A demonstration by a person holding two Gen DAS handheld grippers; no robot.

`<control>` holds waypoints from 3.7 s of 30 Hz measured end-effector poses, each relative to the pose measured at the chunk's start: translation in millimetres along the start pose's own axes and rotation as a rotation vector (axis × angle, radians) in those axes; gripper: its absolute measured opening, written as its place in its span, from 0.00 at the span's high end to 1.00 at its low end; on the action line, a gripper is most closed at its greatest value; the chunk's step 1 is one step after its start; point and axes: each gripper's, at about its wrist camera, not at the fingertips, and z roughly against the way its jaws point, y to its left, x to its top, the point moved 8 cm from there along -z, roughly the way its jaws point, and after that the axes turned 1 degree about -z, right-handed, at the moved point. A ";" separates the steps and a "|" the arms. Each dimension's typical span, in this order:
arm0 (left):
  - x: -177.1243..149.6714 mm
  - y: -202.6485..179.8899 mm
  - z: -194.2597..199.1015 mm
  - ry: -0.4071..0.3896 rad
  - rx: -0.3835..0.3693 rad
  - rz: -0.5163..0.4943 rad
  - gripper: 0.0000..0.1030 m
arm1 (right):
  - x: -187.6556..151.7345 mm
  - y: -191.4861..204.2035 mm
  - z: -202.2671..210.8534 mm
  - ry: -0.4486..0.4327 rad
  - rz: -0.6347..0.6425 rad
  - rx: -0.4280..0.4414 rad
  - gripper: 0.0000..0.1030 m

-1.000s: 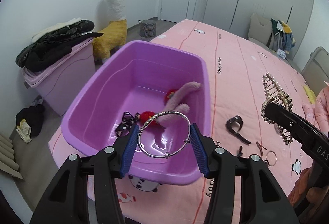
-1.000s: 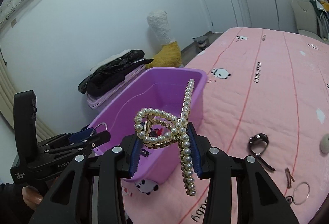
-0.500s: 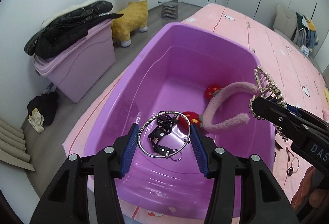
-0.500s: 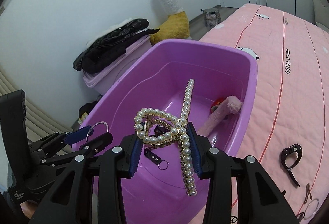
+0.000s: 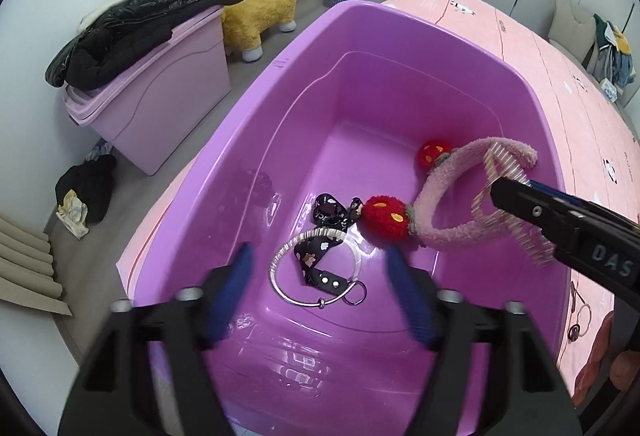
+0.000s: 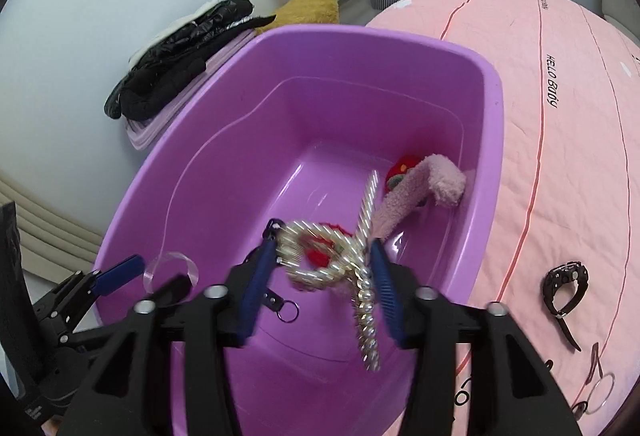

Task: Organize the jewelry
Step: 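Open both tools to drop the claw clip and bangle into the tub, then move both tools back toward the black watch and hair ties, then grasp the silver bangle with the right tool while the left tool grasps the black hair tie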

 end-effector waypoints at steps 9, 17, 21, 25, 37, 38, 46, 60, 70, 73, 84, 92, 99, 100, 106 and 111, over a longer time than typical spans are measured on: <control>-3.3 6.3 2.9 0.001 0.020 0.027 0.17 | 2.4 -8.0 8.2 -0.032 0.010 -0.020 0.40; -9.0 6.0 5.5 0.011 0.013 0.028 0.17 | -3.2 -9.1 9.4 -0.022 0.006 -0.019 0.40; -9.5 4.0 10.2 0.005 0.013 0.025 0.17 | -5.5 -8.7 12.6 -0.026 0.008 -0.014 0.40; -9.4 2.5 16.7 -0.005 0.014 0.023 0.17 | -4.4 -7.4 17.7 -0.037 0.011 -0.015 0.40; -14.2 -7.9 46.4 -0.038 0.008 0.016 0.17 | -22.6 -9.3 45.2 -0.065 0.019 0.000 0.40; -15.5 -9.6 49.6 -0.042 0.004 0.015 0.17 | -25.5 -11.1 49.5 -0.070 0.016 0.001 0.40; -34.6 -33.7 73.7 -0.070 -0.011 -0.020 0.17 | -60.5 -31.8 84.5 -0.117 -0.036 0.011 0.40; -79.3 -116.4 107.3 -0.118 -0.088 -0.131 0.17 | -158.0 -125.6 163.2 -0.195 -0.145 -0.084 0.40; -124.6 -196.9 98.0 -0.091 -0.160 -0.229 0.17 | -242.6 -219.3 207.8 -0.212 -0.274 -0.209 0.40; -138.1 -217.3 88.9 -0.076 -0.176 -0.253 0.17 | -263.0 -243.1 215.8 -0.214 -0.304 -0.250 0.40; -162.6 -274.4 39.1 -0.046 -0.211 -0.265 0.16 | -310.9 -327.4 217.4 -0.230 -0.407 -0.360 0.35; -164.1 -300.5 -2.7 -0.051 -0.174 -0.308 0.10 | -312.5 -386.7 179.4 -0.181 -0.447 -0.395 0.27; -167.2 -323.6 -39.0 -0.009 -0.158 -0.324 0.09 | -297.8 -419.9 135.4 -0.123 -0.460 -0.385 0.27; -167.6 -326.8 -42.8 -0.006 -0.161 -0.323 0.09 | -294.9 -423.1 130.5 -0.115 -0.464 -0.382 0.27; -167.1 -341.5 -64.9 0.007 -0.142 -0.333 0.09 | -278.0 -436.6 104.3 -0.084 -0.487 -0.375 0.27; -168.5 -345.2 -79.7 0.022 -0.135 -0.331 0.09 | -269.3 -440.7 85.9 -0.051 -0.474 -0.380 0.27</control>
